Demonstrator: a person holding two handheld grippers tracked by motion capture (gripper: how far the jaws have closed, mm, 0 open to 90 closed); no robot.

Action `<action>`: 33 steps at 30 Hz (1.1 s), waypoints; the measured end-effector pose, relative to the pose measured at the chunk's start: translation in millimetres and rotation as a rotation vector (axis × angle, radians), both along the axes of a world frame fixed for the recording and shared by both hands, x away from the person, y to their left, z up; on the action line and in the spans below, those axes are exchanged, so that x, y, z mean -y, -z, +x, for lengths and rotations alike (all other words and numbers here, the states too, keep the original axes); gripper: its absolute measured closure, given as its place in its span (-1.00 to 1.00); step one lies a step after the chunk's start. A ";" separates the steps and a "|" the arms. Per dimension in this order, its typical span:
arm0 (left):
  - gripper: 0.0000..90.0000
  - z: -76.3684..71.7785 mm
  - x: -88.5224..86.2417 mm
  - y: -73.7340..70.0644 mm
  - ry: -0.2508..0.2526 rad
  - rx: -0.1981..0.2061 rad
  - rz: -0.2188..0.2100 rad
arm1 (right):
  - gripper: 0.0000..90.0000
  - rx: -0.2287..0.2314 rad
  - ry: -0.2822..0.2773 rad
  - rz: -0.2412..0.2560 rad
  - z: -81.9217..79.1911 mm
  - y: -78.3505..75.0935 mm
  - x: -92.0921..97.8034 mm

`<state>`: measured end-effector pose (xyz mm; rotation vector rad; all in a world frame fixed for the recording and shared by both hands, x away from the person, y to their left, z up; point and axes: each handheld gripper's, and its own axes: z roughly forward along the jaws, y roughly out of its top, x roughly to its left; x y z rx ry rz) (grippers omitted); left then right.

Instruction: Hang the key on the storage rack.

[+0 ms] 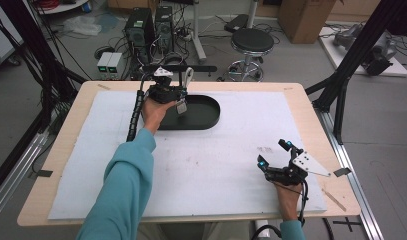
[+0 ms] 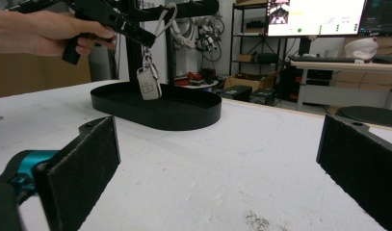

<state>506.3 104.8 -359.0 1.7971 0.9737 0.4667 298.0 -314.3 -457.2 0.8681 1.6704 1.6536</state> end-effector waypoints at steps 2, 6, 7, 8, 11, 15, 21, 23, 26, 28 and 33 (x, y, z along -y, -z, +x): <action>0.64 -0.9 2.3 -0.1 -0.009 0.009 0.024 | -0.99 0.001 -0.001 -0.001 0.0 0.0 0.0; 0.64 -1.7 6.2 0.4 -0.029 0.021 0.059 | -0.99 0.002 -0.002 -0.002 0.0 0.0 0.1; 0.64 -1.5 7.2 1.2 -0.032 0.026 0.055 | -0.98 0.000 -0.001 0.001 -0.2 0.0 -0.1; 0.64 -0.6 7.5 2.8 -0.020 0.028 0.049 | -0.98 0.000 -0.001 0.000 -0.2 0.0 0.0; 0.62 1.8 6.1 6.7 -0.004 0.023 0.045 | -0.98 0.001 -0.001 -0.001 -0.2 0.0 0.0; 0.61 3.1 5.4 9.1 0.023 0.029 0.044 | -0.99 0.000 -0.001 0.000 -0.3 0.1 0.2; 0.59 2.6 5.1 9.6 0.045 0.047 0.063 | -0.99 0.002 0.000 0.001 0.1 0.0 0.4; 0.48 2.5 3.8 10.5 0.070 0.061 0.053 | -0.99 0.002 0.000 0.001 0.2 0.0 0.5; 0.12 1.4 0.0 9.8 0.101 0.078 -0.001 | -0.99 -0.001 -0.001 0.002 -0.2 0.0 0.2; -0.26 -1.3 -4.7 9.1 0.129 0.093 -0.063 | -0.99 0.001 0.000 -0.001 -0.3 0.0 0.0; -0.96 -26.7 -21.5 5.3 0.196 0.190 -0.149 | -0.99 0.012 0.001 0.000 -0.7 0.2 0.6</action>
